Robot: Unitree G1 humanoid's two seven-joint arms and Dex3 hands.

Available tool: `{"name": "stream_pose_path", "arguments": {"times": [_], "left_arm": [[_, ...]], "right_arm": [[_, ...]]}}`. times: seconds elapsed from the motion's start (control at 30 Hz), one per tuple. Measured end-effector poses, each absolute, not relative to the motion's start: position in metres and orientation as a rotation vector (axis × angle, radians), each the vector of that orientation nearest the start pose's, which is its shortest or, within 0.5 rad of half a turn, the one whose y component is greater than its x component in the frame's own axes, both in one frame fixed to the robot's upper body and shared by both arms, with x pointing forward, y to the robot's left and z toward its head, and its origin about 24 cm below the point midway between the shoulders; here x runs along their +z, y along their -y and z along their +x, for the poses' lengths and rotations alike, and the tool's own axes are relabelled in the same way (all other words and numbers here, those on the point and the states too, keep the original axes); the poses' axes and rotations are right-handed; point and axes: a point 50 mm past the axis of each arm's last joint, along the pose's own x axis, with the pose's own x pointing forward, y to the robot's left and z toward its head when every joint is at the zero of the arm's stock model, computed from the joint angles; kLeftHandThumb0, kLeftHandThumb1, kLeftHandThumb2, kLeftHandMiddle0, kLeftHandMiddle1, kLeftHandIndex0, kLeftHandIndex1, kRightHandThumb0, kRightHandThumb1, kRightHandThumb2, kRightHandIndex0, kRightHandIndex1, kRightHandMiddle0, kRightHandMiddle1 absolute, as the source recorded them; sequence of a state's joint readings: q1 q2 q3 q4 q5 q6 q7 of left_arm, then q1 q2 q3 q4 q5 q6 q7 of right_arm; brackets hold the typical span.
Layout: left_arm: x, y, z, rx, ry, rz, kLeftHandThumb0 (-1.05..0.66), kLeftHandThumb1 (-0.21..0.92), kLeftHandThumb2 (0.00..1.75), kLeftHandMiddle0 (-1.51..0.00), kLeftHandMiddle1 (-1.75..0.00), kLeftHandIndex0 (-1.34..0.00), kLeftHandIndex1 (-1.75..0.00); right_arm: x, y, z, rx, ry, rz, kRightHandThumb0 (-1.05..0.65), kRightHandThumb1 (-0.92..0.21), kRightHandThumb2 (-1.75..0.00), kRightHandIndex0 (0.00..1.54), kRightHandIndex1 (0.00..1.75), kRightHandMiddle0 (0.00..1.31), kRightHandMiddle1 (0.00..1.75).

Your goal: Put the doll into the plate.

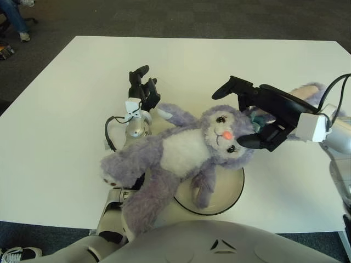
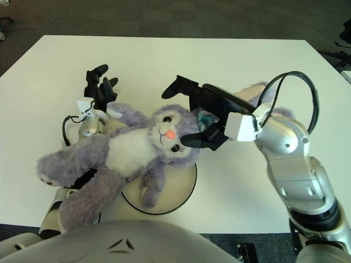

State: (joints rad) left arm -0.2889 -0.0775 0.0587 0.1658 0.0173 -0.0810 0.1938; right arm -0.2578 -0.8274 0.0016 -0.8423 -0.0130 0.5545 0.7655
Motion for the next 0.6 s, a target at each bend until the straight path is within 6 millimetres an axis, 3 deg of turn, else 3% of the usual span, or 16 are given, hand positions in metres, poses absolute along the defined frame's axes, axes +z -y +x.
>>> {"name": "stream_pose_path", "arguments": {"times": [0.03, 0.07, 0.1, 0.17, 0.33, 0.6], "left_arm": [[0.085, -0.134, 0.305, 0.159, 0.180, -0.082, -0.72, 0.92, 0.82, -0.34, -0.64, 0.00, -0.96], [0.085, -0.134, 0.305, 0.158, 0.181, -0.081, -0.72, 0.92, 0.82, -0.34, -0.64, 0.00, -0.96], [0.085, -0.134, 0.305, 0.157, 0.182, -0.079, -0.72, 0.92, 0.82, -0.34, -0.63, 0.00, -0.96], [0.085, -0.135, 0.305, 0.159, 0.181, -0.079, -0.72, 0.92, 0.82, -0.34, -0.63, 0.00, -0.95], [0.086, -0.134, 0.304, 0.156, 0.180, -0.082, -0.71, 0.92, 0.80, -0.36, -0.64, 0.00, -1.00], [0.086, -0.131, 0.304, 0.146, 0.180, -0.087, -0.70, 0.92, 0.79, -0.35, -0.64, 0.00, -0.97]], "right_arm": [[0.222, 0.157, 0.214, 0.796, 0.198, -0.958, -0.32, -0.63, -1.07, 0.37, 0.88, 0.01, 0.66], [0.221, 0.159, 0.213, 0.791, 0.204, -0.919, -0.33, -0.63, -1.09, 0.38, 0.98, 0.00, 0.77], [0.220, 0.159, 0.210, 0.781, 0.218, -0.886, -0.07, -0.61, -1.01, 0.42, 1.21, 0.00, 0.89], [0.220, 0.154, 0.205, 0.778, 0.213, -0.879, 0.20, -0.61, -0.92, 0.46, 1.44, 0.00, 1.01], [0.229, 0.148, 0.212, 0.766, 0.220, -0.963, 0.36, -0.56, -0.88, 0.53, 1.54, 0.00, 0.81], [0.237, 0.145, 0.216, 0.745, 0.250, -1.007, 0.39, -0.55, -0.88, 0.55, 1.56, 0.00, 0.77]]}}
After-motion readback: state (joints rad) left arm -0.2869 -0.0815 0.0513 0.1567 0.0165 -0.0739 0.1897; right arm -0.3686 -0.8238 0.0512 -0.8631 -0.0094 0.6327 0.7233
